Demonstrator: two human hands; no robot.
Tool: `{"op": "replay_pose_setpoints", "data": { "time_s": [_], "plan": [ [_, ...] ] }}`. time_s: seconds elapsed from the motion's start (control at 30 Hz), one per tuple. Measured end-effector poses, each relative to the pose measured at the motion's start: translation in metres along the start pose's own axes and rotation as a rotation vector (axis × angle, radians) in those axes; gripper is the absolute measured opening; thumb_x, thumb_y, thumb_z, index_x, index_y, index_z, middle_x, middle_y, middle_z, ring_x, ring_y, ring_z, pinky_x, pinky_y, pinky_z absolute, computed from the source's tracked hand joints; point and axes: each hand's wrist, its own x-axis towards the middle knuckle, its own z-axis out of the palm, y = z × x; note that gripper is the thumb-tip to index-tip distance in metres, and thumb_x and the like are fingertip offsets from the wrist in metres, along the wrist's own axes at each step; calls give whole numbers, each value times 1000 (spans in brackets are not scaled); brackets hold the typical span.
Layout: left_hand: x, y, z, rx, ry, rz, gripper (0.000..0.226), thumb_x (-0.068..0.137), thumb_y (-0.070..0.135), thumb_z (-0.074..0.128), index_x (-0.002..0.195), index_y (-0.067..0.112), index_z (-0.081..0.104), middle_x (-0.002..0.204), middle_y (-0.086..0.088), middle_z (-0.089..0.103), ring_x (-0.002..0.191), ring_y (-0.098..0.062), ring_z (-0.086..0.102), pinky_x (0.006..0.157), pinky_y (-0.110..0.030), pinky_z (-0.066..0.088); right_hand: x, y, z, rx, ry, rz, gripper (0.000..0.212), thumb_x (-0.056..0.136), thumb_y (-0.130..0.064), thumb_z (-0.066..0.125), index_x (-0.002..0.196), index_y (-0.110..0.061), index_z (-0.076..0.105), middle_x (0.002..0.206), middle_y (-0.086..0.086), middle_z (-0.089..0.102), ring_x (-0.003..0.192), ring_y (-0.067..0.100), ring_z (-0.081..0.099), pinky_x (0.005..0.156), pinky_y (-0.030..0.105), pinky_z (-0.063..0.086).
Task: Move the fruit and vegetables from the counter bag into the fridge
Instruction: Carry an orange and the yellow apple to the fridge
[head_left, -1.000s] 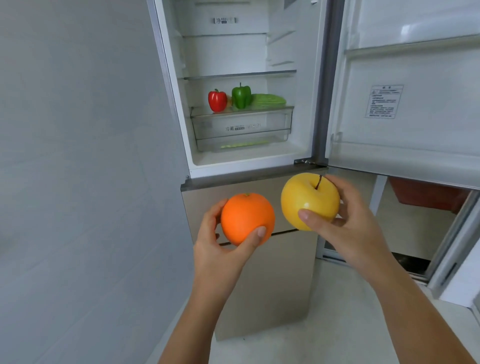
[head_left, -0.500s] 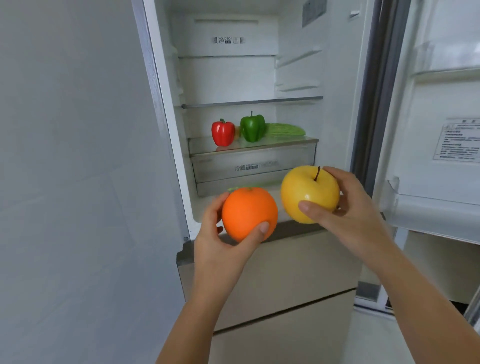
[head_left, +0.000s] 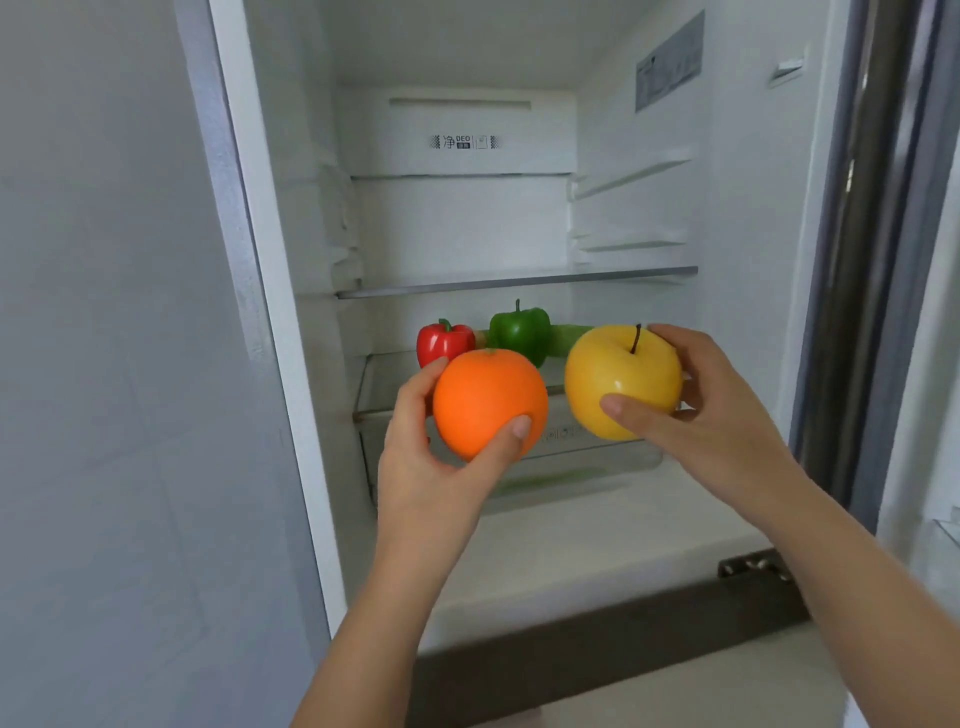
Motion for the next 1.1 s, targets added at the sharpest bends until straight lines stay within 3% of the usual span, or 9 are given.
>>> {"op": "replay_pose_setpoints", "data": {
  "time_s": [0.17, 0.3, 0.37, 0.5, 0.57, 0.63, 0.8, 0.9, 1.1],
  "plan": [
    [53, -8, 28, -3, 35, 46, 66, 59, 41, 71, 120, 33, 48, 111, 19, 50, 88, 15, 52, 60, -2, 42, 60, 21, 2, 48, 10, -24, 77, 46, -55, 65, 118, -41, 40, 116, -14, 48, 99, 9, 53, 69, 20, 44],
    [95, -5, 44, 13, 62, 117, 71, 61, 47, 78, 122, 31, 45, 108, 22, 49, 86, 21, 49, 62, -1, 41, 109, 27, -2, 88, 16, -90, 71, 48, -53, 64, 114, -41, 42, 111, -17, 50, 98, 11, 54, 69, 21, 43],
    [117, -3, 49, 38, 64, 137, 73, 59, 48, 70, 124, 31, 42, 108, 23, 47, 86, 23, 47, 63, 0, 40, 134, 29, -1, 103, 29, -125, 68, 48, -54, 63, 111, -42, 42, 107, -23, 49, 95, 6, 53, 67, 19, 42],
    [163, -5, 53, 151, 66, 167, 73, 66, 45, 76, 128, 32, 38, 114, 17, 47, 94, 7, 51, 70, -5, 43, 182, 38, 5, 115, 13, -154, 59, 60, -46, 72, 112, -40, 44, 106, -21, 49, 95, 8, 54, 76, 29, 46],
    [184, -10, 55, 228, 60, 191, 74, 65, 42, 74, 130, 33, 38, 121, 10, 46, 101, -6, 50, 81, -18, 42, 207, 42, 8, 118, -39, -153, 57, 66, -34, 75, 113, -39, 44, 109, -16, 50, 97, 10, 54, 79, 32, 47],
    [205, -14, 57, 302, 45, 193, 73, 70, 33, 76, 132, 31, 38, 127, 5, 46, 105, -13, 48, 82, -25, 41, 232, 46, 12, 109, -115, -139, 58, 69, -28, 76, 115, -37, 42, 116, -7, 48, 101, 15, 54, 82, 33, 47],
    [253, -28, 55, 465, -57, 74, 78, 66, 27, 80, 133, 19, 39, 128, -6, 48, 102, -17, 47, 85, -29, 42, 288, 61, 21, 75, -256, -76, 58, 71, -25, 76, 117, -33, 42, 121, 0, 45, 110, 21, 49, 87, 33, 43],
    [276, -32, 56, 613, -154, 57, 74, 69, 21, 78, 132, 15, 40, 120, -5, 48, 97, -16, 47, 78, -25, 39, 312, 71, 24, 14, -348, -40, 59, 72, -24, 75, 121, -30, 42, 120, -1, 42, 109, 21, 50, 87, 31, 42],
    [310, -42, 62, 524, -283, -78, 62, 70, 17, 78, 123, 18, 46, 113, -4, 51, 100, -19, 51, 79, -30, 46, 341, 84, 29, -11, -516, 27, 58, 71, -35, 76, 120, -29, 43, 124, 2, 44, 109, 20, 52, 93, 38, 47]
  ]
}}
